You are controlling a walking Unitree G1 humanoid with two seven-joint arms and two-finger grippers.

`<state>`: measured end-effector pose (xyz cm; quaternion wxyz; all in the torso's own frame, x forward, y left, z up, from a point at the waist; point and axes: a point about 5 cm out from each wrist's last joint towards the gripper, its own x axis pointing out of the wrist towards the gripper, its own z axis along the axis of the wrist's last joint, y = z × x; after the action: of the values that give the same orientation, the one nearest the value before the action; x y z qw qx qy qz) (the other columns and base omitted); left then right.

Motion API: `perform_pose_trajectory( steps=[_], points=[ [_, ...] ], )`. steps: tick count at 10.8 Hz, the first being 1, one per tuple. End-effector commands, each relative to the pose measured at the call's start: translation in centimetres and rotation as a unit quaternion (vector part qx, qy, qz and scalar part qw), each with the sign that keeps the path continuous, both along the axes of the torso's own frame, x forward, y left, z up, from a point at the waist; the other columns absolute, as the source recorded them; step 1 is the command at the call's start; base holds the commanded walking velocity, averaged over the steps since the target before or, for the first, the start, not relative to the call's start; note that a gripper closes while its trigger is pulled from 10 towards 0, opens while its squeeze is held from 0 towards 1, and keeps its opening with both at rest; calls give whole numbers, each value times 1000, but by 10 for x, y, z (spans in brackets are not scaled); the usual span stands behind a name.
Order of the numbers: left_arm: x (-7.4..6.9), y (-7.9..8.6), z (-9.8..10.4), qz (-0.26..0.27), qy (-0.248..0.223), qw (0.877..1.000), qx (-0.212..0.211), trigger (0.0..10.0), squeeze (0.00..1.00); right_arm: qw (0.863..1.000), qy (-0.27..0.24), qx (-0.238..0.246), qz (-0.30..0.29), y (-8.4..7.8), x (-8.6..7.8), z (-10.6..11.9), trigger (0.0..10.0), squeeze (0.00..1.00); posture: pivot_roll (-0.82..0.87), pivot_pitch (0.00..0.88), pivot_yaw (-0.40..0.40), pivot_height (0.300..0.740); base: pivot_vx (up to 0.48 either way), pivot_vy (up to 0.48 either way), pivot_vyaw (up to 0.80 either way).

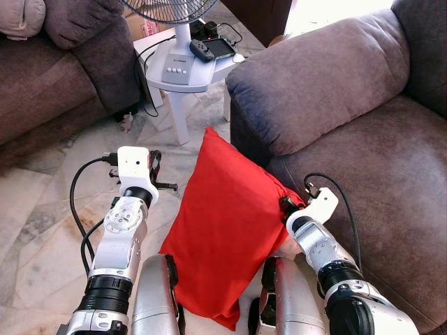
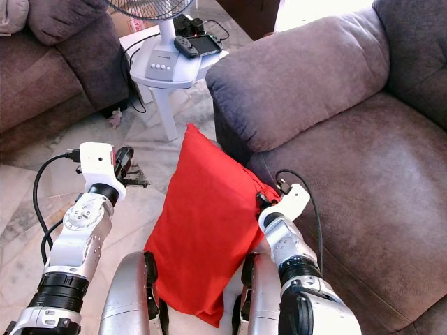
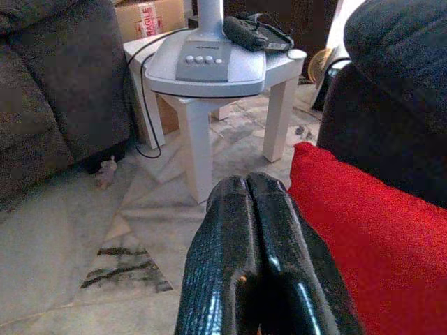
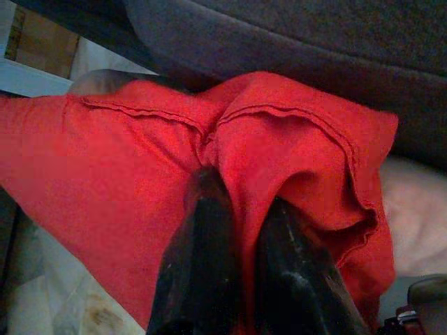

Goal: Move the pillow to the sofa from floor

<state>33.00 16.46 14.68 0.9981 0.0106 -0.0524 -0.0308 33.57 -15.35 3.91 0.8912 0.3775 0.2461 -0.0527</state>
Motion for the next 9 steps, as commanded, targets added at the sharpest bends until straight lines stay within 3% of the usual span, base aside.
perform_pose_trajectory(
  steps=[1,4,5,6,9],
  points=[
    [-2,3,5,14,-18,1000,2,10000,0,1000,12,-7,3,0,-5,-7,0,0,108,208,-48,577,0,0,0],
    [-12,16,-5,49,-29,997,59,10000,0,997,-1,-76,17,-4,-9,-10,0,0,98,192,-47,577,0,0,0],
    [-17,20,-8,56,-33,995,74,10000,0,991,-36,-124,27,-10,-8,-4,0,0,98,189,-47,577,0,0,0],
    [-18,23,-8,67,-34,995,72,10000,0,978,-72,-189,55,-10,-7,3,10000,0,85,180,-45,577,0,0,0],
    [-12,23,-1,74,-52,994,67,10000,0,971,-144,-183,51,-11,-6,16,10000,0,82,153,-44,577,0,0,0]
  ],
)
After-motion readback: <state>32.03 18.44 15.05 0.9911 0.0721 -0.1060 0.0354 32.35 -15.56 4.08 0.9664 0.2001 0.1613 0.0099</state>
